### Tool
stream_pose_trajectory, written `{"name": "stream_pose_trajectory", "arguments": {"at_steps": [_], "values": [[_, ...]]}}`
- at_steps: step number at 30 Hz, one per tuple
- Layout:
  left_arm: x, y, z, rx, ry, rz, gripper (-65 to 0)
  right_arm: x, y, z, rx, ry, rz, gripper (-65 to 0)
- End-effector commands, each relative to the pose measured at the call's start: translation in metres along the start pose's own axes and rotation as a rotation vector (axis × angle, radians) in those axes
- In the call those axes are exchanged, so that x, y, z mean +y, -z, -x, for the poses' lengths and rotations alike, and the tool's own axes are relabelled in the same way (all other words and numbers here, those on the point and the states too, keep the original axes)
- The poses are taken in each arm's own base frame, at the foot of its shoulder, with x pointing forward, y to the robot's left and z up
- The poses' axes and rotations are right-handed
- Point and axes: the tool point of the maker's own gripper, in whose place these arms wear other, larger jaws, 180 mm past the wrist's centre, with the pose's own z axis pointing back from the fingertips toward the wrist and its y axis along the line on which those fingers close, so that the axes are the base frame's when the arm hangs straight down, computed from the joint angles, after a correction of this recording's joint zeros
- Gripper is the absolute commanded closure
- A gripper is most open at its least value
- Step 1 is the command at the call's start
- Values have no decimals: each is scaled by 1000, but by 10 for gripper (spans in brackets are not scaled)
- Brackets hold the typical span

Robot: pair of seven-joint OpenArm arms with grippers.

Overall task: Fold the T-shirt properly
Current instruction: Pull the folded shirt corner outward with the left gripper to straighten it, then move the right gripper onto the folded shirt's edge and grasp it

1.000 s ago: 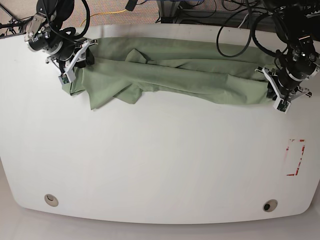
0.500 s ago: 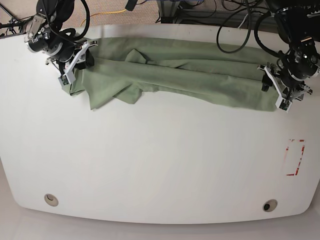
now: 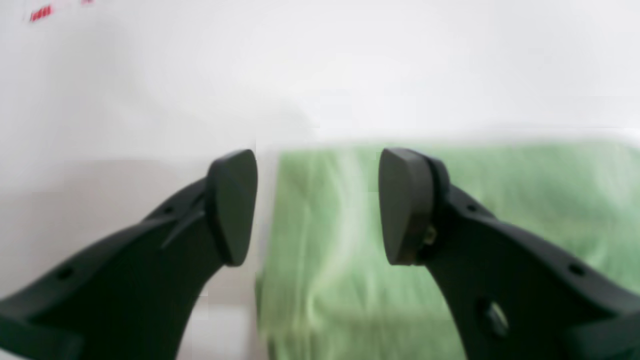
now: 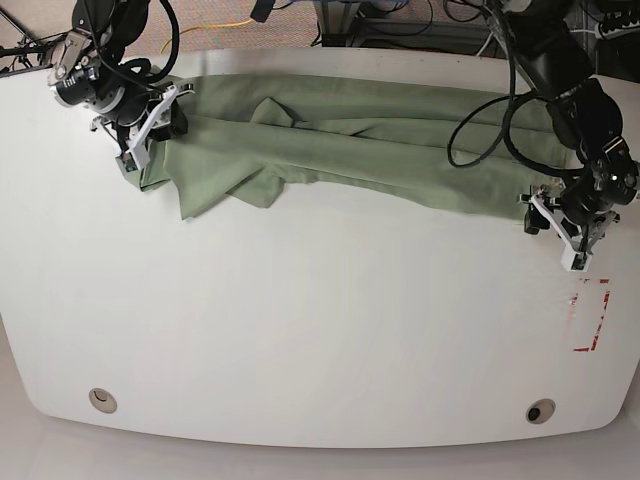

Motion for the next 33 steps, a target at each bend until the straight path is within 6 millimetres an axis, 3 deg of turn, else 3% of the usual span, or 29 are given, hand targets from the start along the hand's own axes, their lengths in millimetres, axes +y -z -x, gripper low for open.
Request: {"name": "stream_pose_trajectory", "arguments": {"at_steps": [1, 6, 10, 18, 20, 24, 30, 33], "values": [[9, 0, -11, -51, 3, -19, -350, -2, -4, -11, -39, -24, 5, -171], [11, 14, 8, 1, -15, -12, -350, -2, -4, -12, -39, -25, 8, -171], [22, 12, 15, 21, -12, -27, -349, -2, -4, -12, -40, -25, 7, -171], [15, 25, 38, 85, -50, 16, -342, -2, -5, -15, -44, -26, 6, -171], [14, 28, 42, 96, -60, 25, -301, -2, -5, -18, -52, -30, 6, -171], [12, 31, 42, 73, -66, 32, -153, -5, -5, -33, -88, -37, 15, -178], [11, 31, 36, 43, -66, 30, -121, -12, -2, -59, -141, -37, 22, -179], [13, 26, 39, 39, -58, 18, -58, -18, 6, -61, -136, -11, 9, -179]]}}
